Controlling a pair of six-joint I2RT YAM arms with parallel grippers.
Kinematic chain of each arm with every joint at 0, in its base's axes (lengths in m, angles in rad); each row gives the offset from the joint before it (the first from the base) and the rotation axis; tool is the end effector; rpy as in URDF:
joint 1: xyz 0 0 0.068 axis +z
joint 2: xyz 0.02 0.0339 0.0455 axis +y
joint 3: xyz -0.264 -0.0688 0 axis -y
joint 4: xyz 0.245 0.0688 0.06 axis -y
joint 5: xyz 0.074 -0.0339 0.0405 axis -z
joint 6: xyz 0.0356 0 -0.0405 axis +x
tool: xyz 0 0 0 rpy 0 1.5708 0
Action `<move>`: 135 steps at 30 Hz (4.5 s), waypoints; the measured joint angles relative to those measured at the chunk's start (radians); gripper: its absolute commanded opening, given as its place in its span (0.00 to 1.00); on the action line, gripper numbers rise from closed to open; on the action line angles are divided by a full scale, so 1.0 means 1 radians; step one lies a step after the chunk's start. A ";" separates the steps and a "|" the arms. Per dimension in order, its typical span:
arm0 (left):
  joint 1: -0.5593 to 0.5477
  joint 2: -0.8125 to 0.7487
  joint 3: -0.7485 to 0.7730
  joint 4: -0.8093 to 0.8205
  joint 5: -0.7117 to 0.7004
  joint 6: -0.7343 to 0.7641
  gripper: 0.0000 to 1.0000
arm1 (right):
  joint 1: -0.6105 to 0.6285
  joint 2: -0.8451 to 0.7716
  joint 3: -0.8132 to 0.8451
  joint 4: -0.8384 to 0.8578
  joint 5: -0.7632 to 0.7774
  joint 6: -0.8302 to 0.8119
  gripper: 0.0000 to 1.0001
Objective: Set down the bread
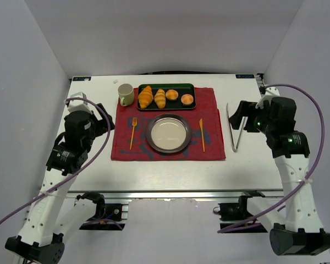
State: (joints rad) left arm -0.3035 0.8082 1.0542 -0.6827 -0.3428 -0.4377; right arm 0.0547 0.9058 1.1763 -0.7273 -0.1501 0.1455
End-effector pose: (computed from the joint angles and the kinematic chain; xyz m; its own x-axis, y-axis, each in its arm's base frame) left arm 0.1544 -0.0358 0.3768 -0.3617 -0.3050 -0.8810 -0.1794 0.9501 -0.2553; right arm 0.1746 0.0149 0.3964 -0.4630 0.1182 -0.8784 -0.1222 0.9731 0.1954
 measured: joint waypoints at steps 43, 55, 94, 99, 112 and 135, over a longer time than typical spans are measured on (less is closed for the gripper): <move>0.000 0.182 -0.108 0.121 0.018 0.101 0.98 | 0.002 0.691 -0.170 0.324 0.333 0.005 0.89; 0.000 0.177 -0.115 0.118 0.005 0.101 0.98 | -0.040 0.832 -0.159 0.404 0.294 0.017 0.89; 0.000 0.164 -0.115 0.106 -0.011 0.093 0.98 | -0.067 0.646 0.038 0.221 0.222 0.034 0.41; 0.000 0.155 -0.115 0.106 -0.007 0.088 0.98 | -0.067 0.604 0.047 0.187 0.199 0.037 0.45; 0.000 0.147 -0.115 0.107 0.000 0.080 0.98 | -0.063 0.592 0.088 0.121 0.140 0.047 0.36; 0.000 0.188 -0.024 0.106 0.018 0.066 0.98 | 0.384 0.863 0.580 0.050 0.035 0.068 0.43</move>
State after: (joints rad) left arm -0.3035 0.9958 1.0306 -0.5770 -0.3248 -0.3714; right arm 0.4385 1.7683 1.7561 -0.6777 -0.1154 0.2138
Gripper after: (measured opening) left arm 0.983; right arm 0.433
